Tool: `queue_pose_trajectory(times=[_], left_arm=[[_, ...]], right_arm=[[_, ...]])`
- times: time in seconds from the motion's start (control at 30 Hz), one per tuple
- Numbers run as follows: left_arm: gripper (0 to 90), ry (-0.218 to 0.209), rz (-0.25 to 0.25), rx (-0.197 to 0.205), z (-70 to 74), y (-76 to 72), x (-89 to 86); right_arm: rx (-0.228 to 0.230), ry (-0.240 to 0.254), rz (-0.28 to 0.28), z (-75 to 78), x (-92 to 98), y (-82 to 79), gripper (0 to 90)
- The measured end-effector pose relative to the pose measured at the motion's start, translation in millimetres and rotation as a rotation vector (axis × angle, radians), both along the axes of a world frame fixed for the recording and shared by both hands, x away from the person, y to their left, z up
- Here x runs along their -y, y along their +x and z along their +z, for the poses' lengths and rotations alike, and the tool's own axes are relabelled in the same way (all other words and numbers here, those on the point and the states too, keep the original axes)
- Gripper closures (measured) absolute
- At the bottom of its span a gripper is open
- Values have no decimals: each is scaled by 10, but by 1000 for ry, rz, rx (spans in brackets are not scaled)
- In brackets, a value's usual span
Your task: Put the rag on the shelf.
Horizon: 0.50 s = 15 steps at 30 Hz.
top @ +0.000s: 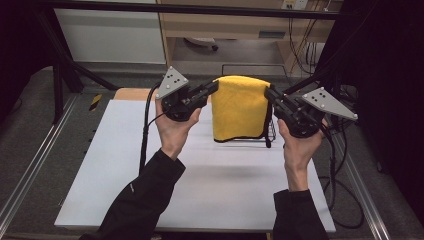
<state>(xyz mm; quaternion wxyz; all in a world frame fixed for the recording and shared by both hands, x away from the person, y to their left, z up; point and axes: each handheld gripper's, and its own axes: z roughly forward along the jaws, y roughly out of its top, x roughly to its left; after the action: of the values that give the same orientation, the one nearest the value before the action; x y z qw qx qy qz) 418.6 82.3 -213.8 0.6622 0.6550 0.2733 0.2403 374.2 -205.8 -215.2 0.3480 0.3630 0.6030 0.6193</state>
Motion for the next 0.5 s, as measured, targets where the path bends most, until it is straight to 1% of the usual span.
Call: queue_pose_trajectory(times=[0.13,0.27,0.4,0.5], left_arm=[[836,-9,1,10,71,24,17],[836,-18,1,17,141,53,30],[836,-13,4,23,219,95,54],[836,-21,5,28,284,117,75]], right_arm=[[11,6,-6,71,9,22,827],[22,2,-11,148,17,44,827],[30,2,-21,224,28,76,828],[36,8,-25,283,39,100,828]])
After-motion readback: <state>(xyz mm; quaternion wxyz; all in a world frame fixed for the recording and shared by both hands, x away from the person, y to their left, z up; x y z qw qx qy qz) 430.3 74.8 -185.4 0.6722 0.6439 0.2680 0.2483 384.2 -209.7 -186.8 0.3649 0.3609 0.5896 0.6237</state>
